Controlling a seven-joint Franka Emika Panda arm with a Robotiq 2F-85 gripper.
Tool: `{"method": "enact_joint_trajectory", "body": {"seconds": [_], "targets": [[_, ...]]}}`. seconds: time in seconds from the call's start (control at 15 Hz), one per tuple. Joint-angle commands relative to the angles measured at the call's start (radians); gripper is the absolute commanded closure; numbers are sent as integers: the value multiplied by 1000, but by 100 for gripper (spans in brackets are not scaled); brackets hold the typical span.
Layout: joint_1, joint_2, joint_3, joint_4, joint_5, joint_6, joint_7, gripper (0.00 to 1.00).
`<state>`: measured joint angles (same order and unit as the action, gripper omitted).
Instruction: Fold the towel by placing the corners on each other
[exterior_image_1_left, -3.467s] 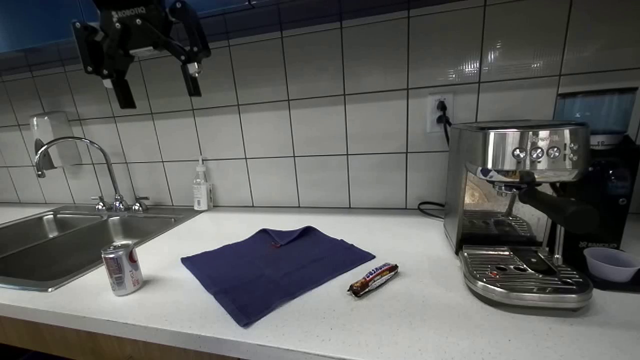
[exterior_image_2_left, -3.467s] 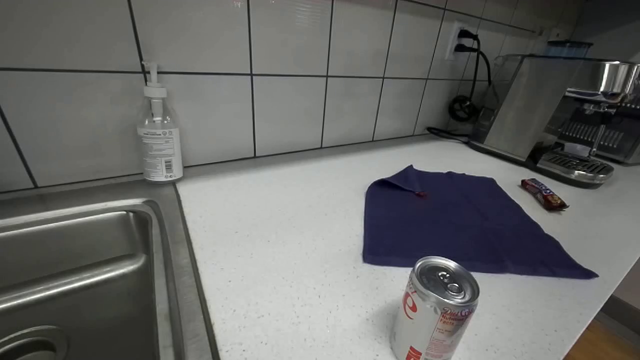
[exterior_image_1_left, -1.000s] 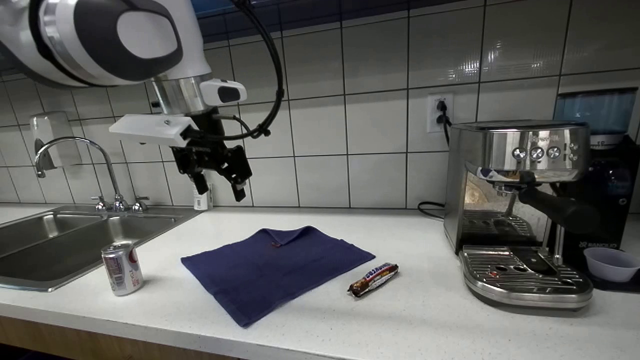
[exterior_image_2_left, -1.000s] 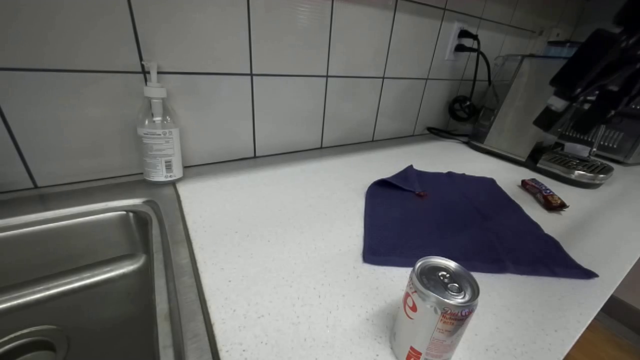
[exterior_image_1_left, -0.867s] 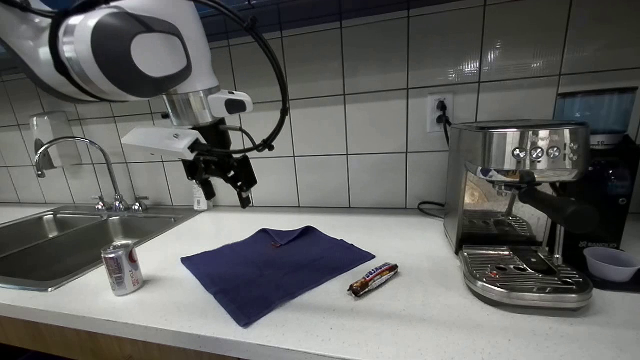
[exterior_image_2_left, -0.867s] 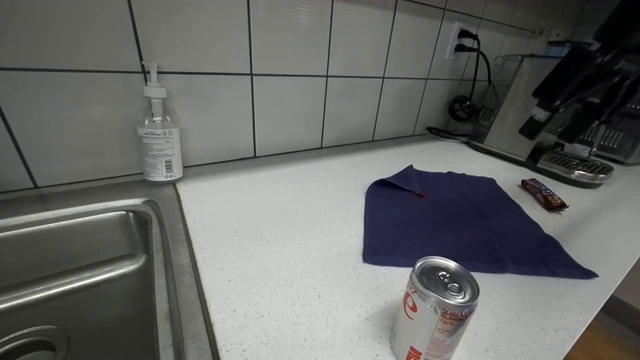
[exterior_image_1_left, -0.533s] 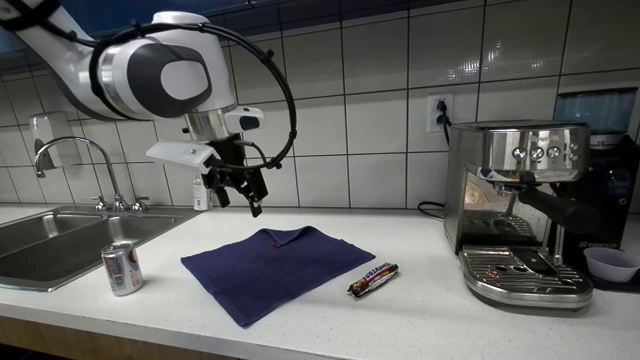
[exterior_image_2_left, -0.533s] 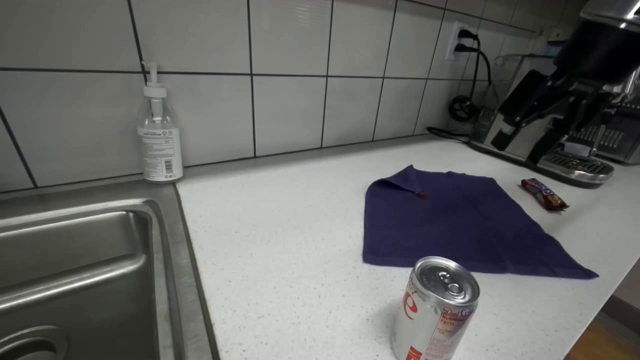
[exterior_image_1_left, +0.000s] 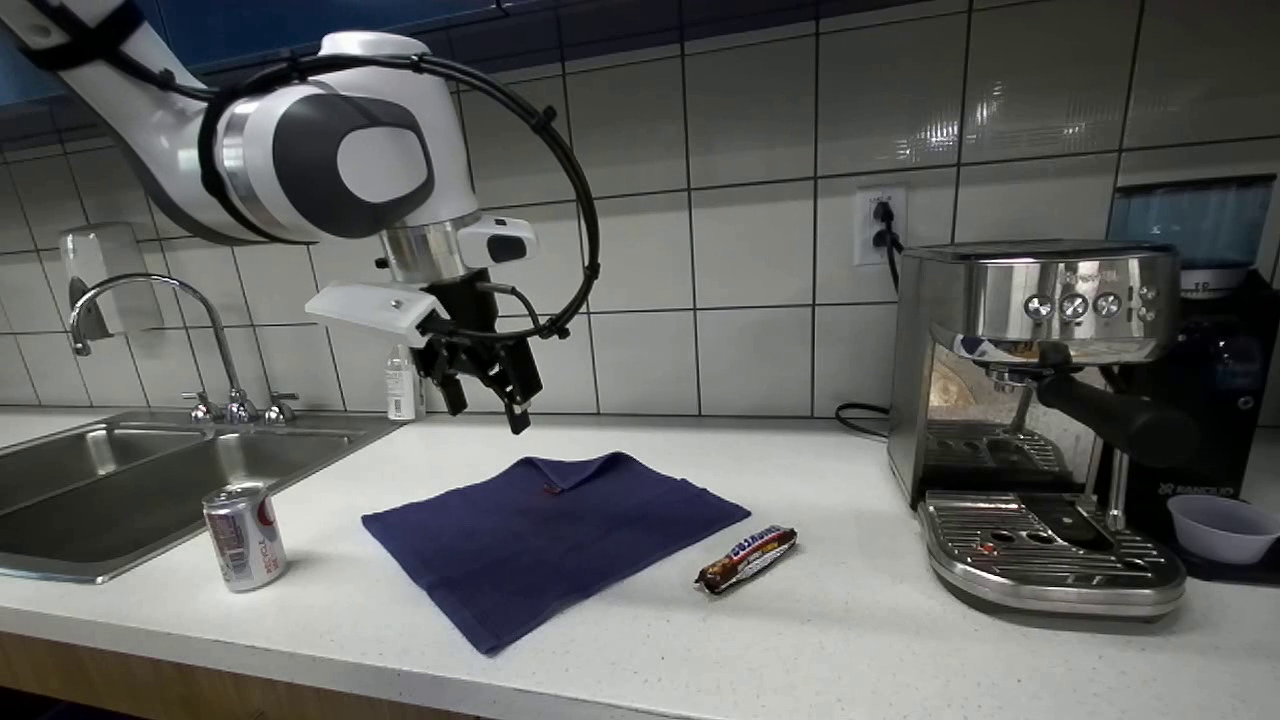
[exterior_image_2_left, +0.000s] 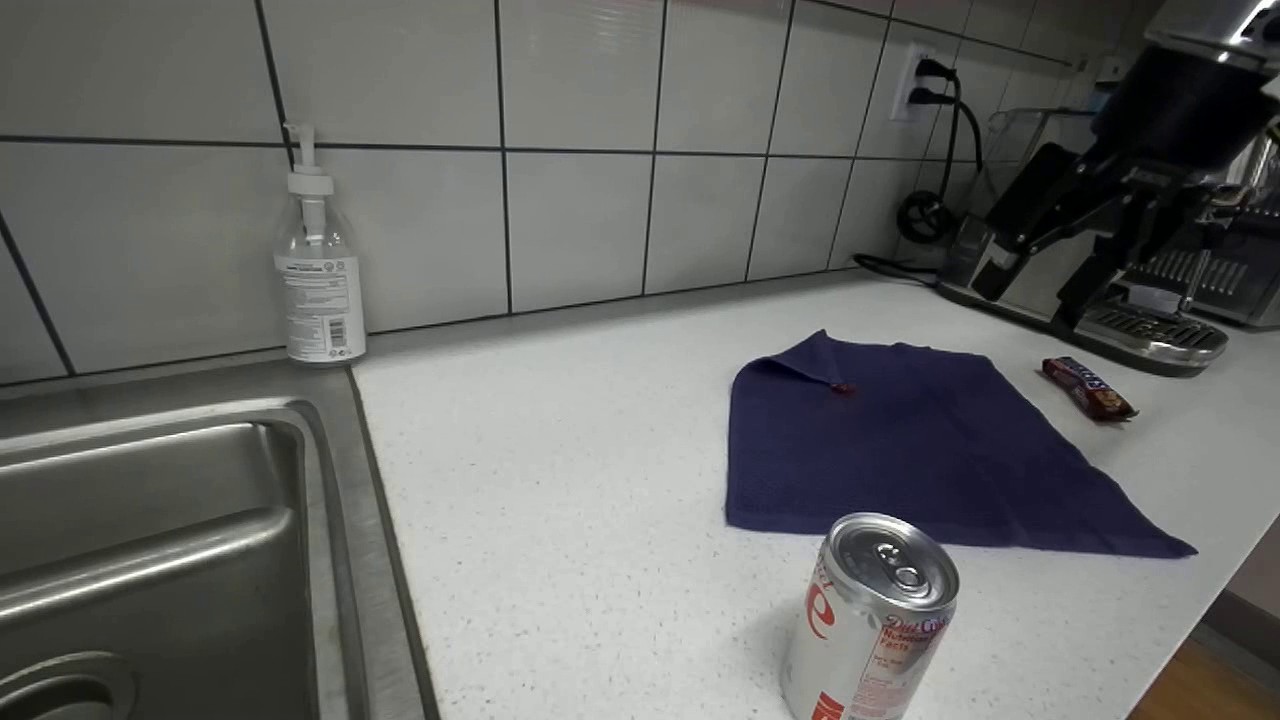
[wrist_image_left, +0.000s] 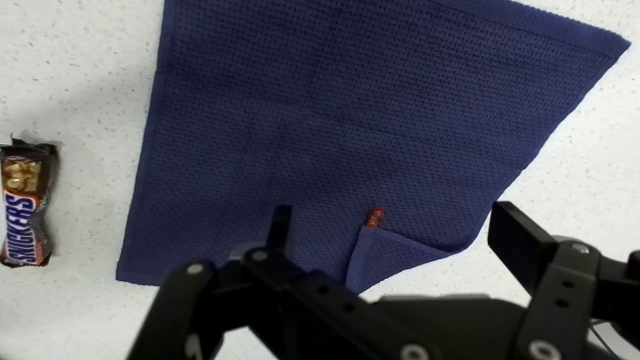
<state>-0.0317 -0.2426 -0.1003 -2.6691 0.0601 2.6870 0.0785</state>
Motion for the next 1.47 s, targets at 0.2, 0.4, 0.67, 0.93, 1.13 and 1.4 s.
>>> {"method": "enact_joint_trajectory", "body": {"seconds": [0.2, 0.4, 0.67, 0.93, 1.13, 1.4], "targets": [[-21, 4, 38, -22, 2, 80, 69, 0], [-18, 27, 59, -33, 27, 161, 159, 0], [-42, 105, 94, -8, 11, 250, 288, 0], [-44, 201, 84, 49, -16, 291, 363, 0], [-34, 268, 67, 114, 1, 286, 348, 0], [-22, 358, 50, 212, 41, 274, 306, 0]]}}
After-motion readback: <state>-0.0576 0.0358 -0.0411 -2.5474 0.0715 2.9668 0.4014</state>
